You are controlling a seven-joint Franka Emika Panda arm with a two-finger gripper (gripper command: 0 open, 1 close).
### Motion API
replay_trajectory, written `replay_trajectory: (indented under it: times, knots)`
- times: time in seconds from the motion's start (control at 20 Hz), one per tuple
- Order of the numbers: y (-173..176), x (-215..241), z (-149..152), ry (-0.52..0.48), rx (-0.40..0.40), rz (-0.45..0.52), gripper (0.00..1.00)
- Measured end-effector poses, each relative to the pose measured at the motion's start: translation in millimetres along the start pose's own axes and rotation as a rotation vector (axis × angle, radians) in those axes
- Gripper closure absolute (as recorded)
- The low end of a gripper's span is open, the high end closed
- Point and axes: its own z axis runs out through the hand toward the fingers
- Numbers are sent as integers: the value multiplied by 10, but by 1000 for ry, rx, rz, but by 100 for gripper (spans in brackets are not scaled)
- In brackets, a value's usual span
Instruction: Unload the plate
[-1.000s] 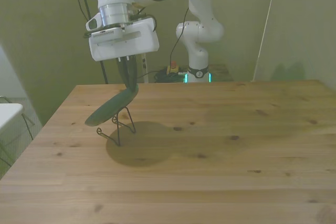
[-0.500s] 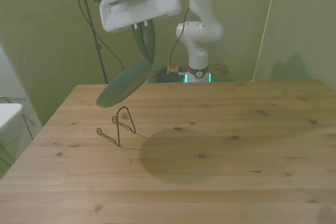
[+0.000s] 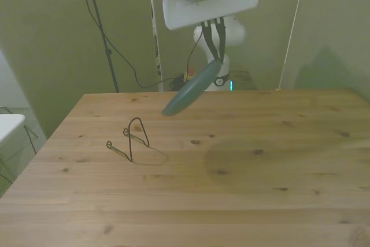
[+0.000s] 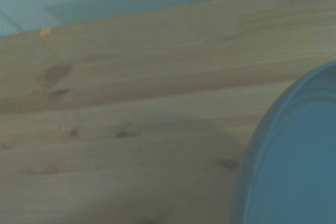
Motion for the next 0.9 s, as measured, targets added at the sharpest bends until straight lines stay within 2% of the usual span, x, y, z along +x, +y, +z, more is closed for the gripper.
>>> replay_trajectory:
  times: [0.2,0.35,0.65,0.9]
  knots:
    - [191,-203,457,-21,-105,-21,100]
    - [387,-232,771,-3,-150,-25,100]
    - [739,-262,1280,63,-206,-32,100]
    - [881,-295,1582,109,-292,-49,100]
